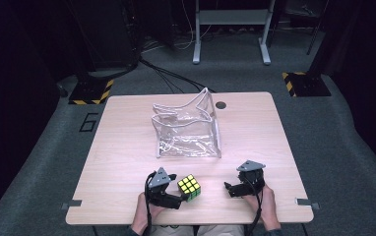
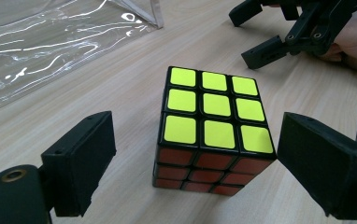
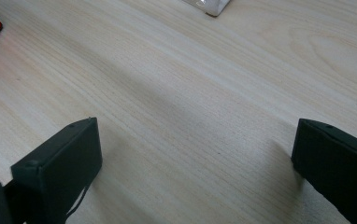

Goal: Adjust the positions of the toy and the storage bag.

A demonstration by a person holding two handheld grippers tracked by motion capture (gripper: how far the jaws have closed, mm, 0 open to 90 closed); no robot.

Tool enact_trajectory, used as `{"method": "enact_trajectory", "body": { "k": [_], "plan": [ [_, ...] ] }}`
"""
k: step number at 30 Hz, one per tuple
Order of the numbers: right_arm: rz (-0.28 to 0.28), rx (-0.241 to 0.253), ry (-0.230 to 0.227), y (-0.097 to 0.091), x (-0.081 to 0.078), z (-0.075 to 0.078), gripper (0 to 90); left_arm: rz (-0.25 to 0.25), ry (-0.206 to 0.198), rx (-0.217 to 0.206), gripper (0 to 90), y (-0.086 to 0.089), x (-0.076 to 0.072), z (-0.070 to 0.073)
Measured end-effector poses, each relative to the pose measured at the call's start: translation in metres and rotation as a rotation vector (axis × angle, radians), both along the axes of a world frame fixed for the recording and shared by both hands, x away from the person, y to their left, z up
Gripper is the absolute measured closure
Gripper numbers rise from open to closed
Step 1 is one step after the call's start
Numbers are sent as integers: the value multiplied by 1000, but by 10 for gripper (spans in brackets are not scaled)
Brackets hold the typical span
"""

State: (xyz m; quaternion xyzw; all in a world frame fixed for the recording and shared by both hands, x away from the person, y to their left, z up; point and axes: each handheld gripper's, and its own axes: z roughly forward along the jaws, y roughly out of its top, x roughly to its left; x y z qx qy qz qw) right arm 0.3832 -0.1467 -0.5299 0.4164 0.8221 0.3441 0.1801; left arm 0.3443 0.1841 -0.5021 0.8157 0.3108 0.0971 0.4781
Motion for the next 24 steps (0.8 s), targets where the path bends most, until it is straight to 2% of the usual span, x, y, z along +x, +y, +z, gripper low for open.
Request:
{"method": "enact_trajectory", "body": {
  "k": [7,12,20,24],
  "plan": [
    [-5,-6,6,1,1,1,3,25,20,19,81,10,3,5],
    [-19,-4,17,2,1,1,3,35,30,6,77,16,3,7],
    [-24,8,35,0,2,3,9,42,18,3,73,24,3,16],
    [-18,21,37,-3,3,7,13,58,27,11,72,30,5,18]
  ]
}}
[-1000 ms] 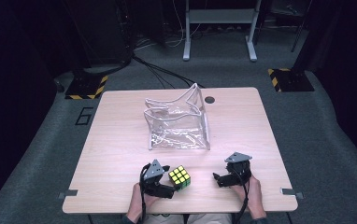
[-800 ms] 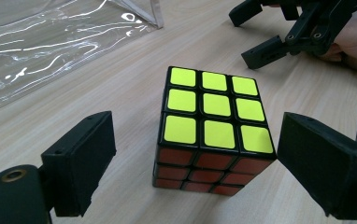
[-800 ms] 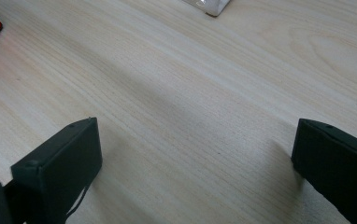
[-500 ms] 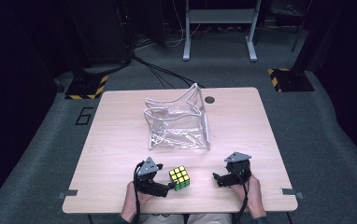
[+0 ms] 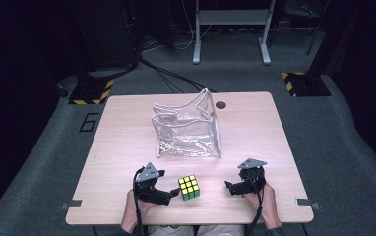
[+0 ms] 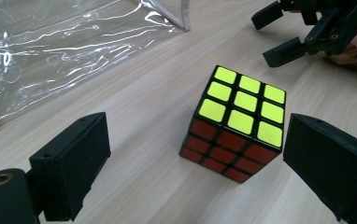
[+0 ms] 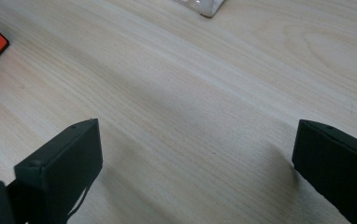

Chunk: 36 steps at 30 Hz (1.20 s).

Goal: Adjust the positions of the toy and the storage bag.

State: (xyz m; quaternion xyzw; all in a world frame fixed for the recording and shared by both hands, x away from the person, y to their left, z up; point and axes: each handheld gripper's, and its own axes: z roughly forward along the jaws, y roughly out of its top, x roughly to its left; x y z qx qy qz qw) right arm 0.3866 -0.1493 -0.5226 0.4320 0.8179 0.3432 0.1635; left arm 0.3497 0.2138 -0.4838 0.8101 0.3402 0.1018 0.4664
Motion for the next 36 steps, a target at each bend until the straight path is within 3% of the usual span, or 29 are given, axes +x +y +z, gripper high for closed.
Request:
{"method": "enact_trajectory", "body": {
  "k": [3,11,27,36],
  "plan": [
    [-15,16,-3,0,1,5,18,15,16,5,70,5,4,1],
    [27,16,5,3,6,24,27,34,58,2,71,18,18,7],
    [86,19,23,13,18,53,41,38,120,7,63,28,44,15],
    [111,23,31,17,28,69,46,32,132,22,61,29,56,22]
  ]
}}
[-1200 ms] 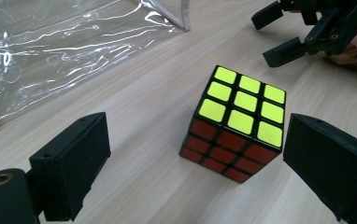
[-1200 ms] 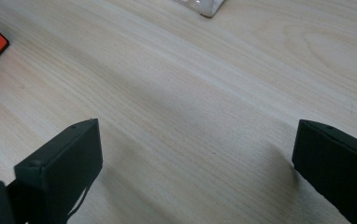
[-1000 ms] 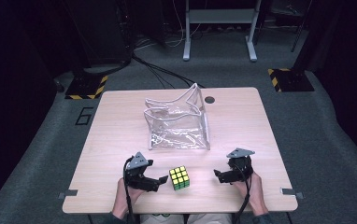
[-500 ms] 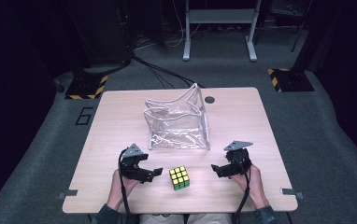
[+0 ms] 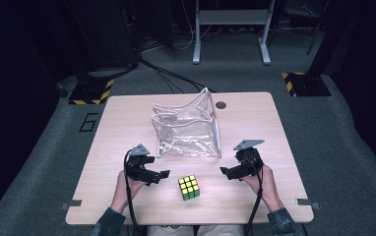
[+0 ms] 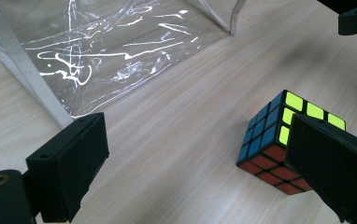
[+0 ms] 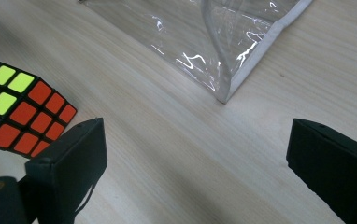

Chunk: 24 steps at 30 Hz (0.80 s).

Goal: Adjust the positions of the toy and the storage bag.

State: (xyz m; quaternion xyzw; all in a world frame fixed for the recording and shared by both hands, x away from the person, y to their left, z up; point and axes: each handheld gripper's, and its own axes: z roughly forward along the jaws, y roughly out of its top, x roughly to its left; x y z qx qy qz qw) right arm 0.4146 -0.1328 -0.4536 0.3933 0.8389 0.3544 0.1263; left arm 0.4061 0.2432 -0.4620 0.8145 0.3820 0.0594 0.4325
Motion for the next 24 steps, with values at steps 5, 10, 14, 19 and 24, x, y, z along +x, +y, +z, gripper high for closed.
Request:
{"method": "enact_trajectory", "body": {
  "k": [5,10,14,19,24],
  "plan": [
    [13,-10,2,4,6,11,48,0,3,3,60,0,5,5],
    [19,-11,-1,5,9,17,51,-3,8,14,60,-2,10,8],
    [26,-9,-2,6,12,24,55,-6,10,8,59,-1,14,11],
    [41,-14,-12,10,15,33,59,-7,8,21,59,-2,19,16],
    [59,-9,-20,13,20,45,62,-8,5,24,59,-1,23,24]
  ]
}}
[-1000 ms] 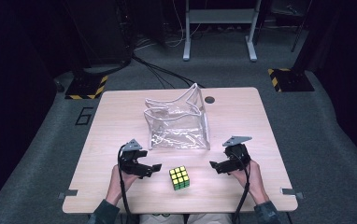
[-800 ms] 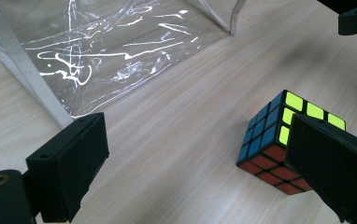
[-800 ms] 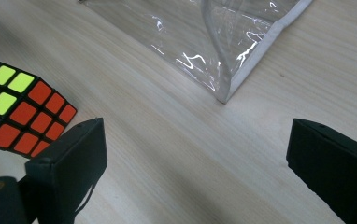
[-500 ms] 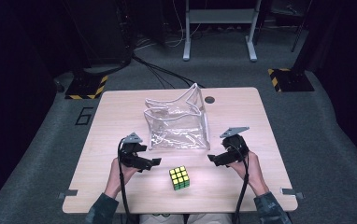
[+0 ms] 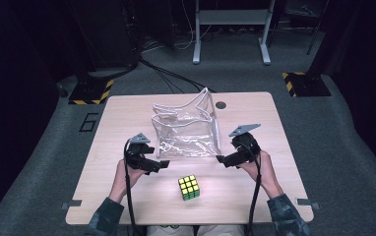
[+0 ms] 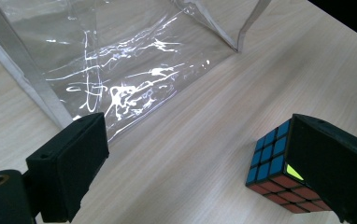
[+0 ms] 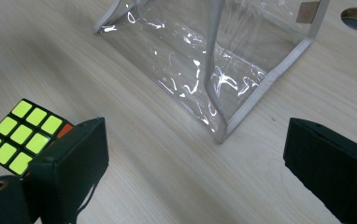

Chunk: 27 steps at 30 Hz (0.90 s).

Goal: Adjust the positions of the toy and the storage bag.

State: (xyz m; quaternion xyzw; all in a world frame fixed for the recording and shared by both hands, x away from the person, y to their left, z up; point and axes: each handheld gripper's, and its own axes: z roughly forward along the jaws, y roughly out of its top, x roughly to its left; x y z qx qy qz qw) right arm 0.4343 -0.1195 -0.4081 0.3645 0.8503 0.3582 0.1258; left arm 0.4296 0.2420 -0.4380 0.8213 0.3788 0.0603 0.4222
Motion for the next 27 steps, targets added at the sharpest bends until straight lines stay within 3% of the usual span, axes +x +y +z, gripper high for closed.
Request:
{"method": "enact_trajectory", "body": {
  "k": [11,27],
  "plan": [
    [25,2,-4,7,10,23,70,2,-1,-1,64,2,13,20],
    [58,2,-12,20,28,50,82,-1,-7,36,69,5,33,43]
  ]
}}
